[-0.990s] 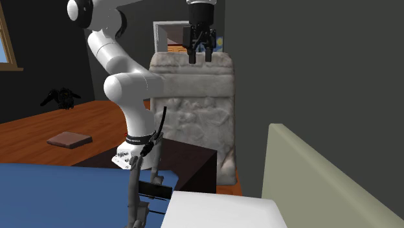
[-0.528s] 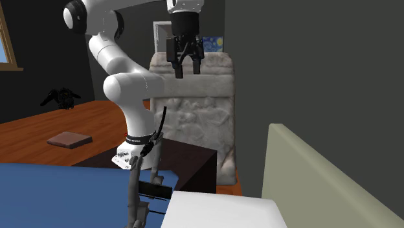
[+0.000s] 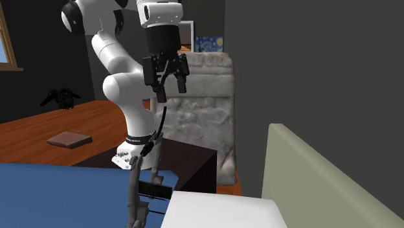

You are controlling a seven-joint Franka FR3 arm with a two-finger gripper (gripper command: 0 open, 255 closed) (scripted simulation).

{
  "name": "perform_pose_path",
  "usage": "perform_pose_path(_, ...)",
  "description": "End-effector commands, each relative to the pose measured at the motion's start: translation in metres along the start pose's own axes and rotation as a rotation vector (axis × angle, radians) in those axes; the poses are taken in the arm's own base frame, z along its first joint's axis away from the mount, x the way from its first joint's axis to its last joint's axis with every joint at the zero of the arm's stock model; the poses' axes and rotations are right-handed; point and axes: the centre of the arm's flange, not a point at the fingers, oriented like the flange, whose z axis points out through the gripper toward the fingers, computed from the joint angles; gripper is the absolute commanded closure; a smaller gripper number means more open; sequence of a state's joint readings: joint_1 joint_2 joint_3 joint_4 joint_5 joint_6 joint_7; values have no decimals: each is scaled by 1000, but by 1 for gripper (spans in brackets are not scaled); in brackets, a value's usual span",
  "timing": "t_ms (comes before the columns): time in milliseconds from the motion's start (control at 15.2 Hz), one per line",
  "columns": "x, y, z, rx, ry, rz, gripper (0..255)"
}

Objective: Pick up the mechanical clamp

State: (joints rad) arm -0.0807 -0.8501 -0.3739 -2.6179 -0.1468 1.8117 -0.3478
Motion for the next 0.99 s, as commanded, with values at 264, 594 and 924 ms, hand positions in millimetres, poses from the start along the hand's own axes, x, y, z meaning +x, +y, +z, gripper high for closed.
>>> perform_pose_path(264, -3, 74, 32, 6, 55, -68, 0)
perform_pose_path(594, 2, 136, 58, 13, 99, -123, 0)
perform_pose_path(924, 12, 197, 84, 19, 144, -178, 0)
